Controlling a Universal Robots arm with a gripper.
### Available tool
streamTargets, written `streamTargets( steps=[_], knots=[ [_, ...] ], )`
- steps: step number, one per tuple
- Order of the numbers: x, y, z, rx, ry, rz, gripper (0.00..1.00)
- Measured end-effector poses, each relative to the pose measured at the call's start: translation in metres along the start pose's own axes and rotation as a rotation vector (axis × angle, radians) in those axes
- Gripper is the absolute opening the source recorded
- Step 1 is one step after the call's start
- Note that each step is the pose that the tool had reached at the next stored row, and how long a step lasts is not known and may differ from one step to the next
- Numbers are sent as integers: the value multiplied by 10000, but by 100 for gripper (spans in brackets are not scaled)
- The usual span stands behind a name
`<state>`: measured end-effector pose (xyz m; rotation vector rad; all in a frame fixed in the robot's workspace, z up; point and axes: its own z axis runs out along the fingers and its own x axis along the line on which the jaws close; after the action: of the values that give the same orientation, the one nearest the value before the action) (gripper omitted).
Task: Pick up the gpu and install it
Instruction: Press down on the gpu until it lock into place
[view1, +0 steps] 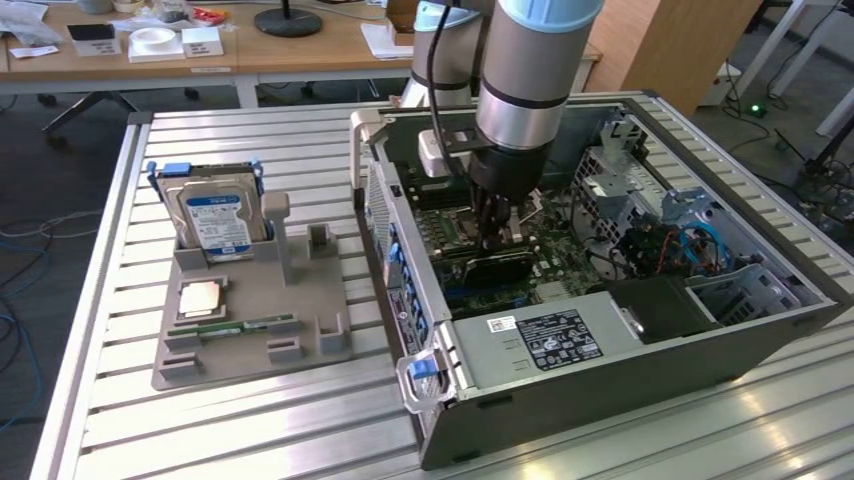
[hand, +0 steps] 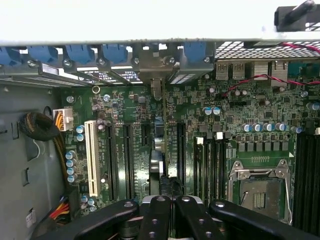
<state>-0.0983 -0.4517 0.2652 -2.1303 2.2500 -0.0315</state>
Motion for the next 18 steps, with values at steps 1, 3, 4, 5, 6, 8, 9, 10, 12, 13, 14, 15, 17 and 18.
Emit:
streamTargets(
  steps=[1,3,4,5,6,8,9,10,12,13,14,15,17,18],
  knots=[
    [0,0,1,0,-1,0,11],
    [0,1,16,0,1,0,11],
    [1,1,20,-2,4,-1,11],
    [1,1,20,-2,4,0,11],
    [1,1,21,-2,3,-1,11],
    [0,1,26,2,-1,0,11],
    [0,4,32,2,-3,0,11],
    [1,5,33,-1,1,0,11],
    [1,5,33,-1,2,0,11],
    [1,5,33,-1,2,0,11],
    [1,5,34,-1,0,0,11],
    [1,5,35,0,-1,0,11],
    [2,14,40,0,3,1,11],
    [2,15,40,-2,3,0,11]
  ],
)
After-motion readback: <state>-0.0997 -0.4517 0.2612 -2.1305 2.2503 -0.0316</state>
